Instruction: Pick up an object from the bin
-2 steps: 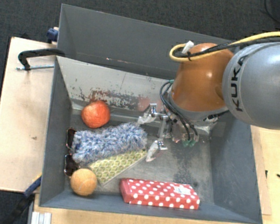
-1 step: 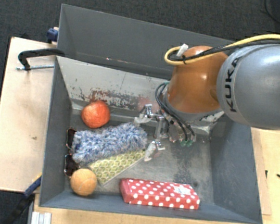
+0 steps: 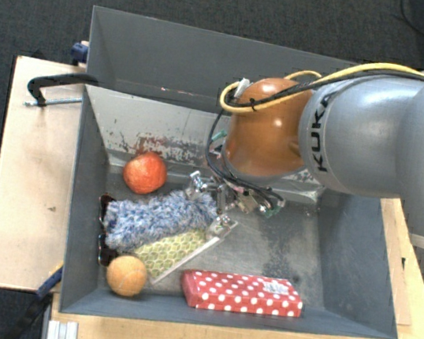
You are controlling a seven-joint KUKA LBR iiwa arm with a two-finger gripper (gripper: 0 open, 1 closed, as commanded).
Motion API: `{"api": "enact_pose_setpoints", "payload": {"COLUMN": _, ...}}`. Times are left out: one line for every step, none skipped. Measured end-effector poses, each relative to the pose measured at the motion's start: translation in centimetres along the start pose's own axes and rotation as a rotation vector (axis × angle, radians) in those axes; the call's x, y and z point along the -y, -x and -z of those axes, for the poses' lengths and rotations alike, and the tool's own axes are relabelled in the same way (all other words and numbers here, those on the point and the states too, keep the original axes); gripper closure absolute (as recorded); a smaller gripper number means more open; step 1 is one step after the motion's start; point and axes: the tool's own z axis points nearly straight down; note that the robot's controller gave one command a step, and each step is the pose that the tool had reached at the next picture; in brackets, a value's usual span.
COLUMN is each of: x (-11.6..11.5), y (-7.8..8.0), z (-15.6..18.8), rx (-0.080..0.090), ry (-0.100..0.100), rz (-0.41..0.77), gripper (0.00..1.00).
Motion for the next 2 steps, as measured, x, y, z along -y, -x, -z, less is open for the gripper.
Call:
{"api": "enact_pose_setpoints", "payload": {"x": 0.0, "y": 0.0, "z": 0.0, "rx": 0.000, "ry": 0.000, "rz": 0.000, "gripper": 1.00}}
{"api": "enact_pose_setpoints", "payload": {"x": -0.4, "y": 0.0, "z": 4.4, "rx": 0.002, "ry": 0.006, "rz": -0.010, "gripper": 1.00}}
